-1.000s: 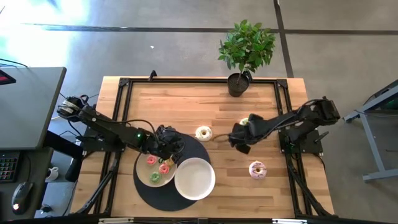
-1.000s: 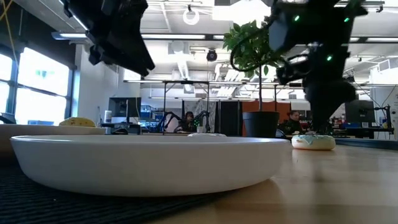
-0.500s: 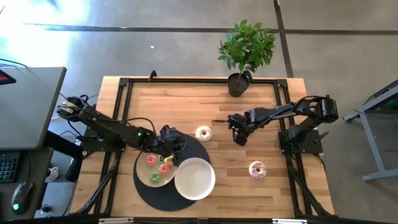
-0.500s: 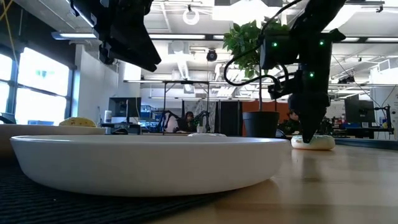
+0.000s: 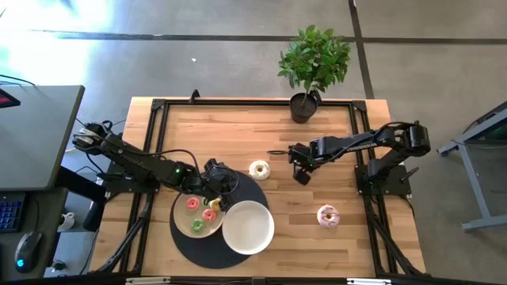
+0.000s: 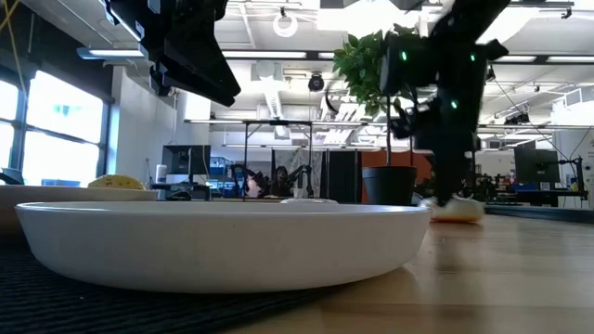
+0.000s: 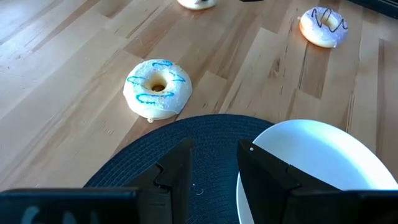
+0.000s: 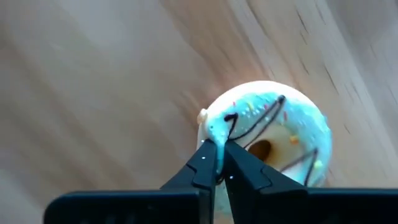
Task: Pick & Place donuts
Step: Put the big light green donut on the right white plate, then put the big blue donut on the right white plate
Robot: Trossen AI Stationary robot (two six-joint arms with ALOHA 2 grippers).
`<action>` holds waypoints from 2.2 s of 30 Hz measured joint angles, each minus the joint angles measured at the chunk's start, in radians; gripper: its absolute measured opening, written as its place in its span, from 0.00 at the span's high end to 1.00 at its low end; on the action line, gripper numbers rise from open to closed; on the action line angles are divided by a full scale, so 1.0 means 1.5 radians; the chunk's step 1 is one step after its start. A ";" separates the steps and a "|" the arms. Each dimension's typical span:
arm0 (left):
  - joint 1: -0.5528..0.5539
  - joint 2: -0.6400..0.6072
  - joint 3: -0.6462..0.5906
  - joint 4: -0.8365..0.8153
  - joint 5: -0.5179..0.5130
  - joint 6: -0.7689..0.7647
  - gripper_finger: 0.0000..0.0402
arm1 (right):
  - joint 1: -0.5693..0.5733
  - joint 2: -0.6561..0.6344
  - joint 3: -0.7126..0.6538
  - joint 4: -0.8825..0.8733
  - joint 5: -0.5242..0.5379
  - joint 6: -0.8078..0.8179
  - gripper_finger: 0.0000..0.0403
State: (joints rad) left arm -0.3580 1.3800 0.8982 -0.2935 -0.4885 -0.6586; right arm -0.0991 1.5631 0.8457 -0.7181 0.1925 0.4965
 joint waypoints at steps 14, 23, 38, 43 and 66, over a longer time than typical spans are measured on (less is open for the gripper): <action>0.000 0.000 0.000 0.000 0.003 0.000 0.68 | 0.233 0.008 0.119 0.258 0.005 0.017 0.99; 0.000 0.000 0.000 0.000 0.004 0.000 0.68 | 0.333 0.127 0.119 0.506 -0.053 0.017 0.99; 0.000 0.000 0.000 -0.001 0.007 0.000 0.68 | 0.340 0.176 0.119 0.507 -0.029 -0.051 0.86; 0.000 0.000 0.000 -0.001 0.007 0.000 0.68 | 0.340 0.176 0.119 0.507 -0.036 -0.052 0.76; 0.048 0.050 0.000 0.099 0.069 0.100 0.68 | 0.343 0.175 0.365 -0.048 -0.087 0.011 0.68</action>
State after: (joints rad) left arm -0.2856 1.4547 0.8982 -0.1451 -0.3850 -0.5082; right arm 0.4155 1.8256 1.3937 -0.7902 0.0619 0.5136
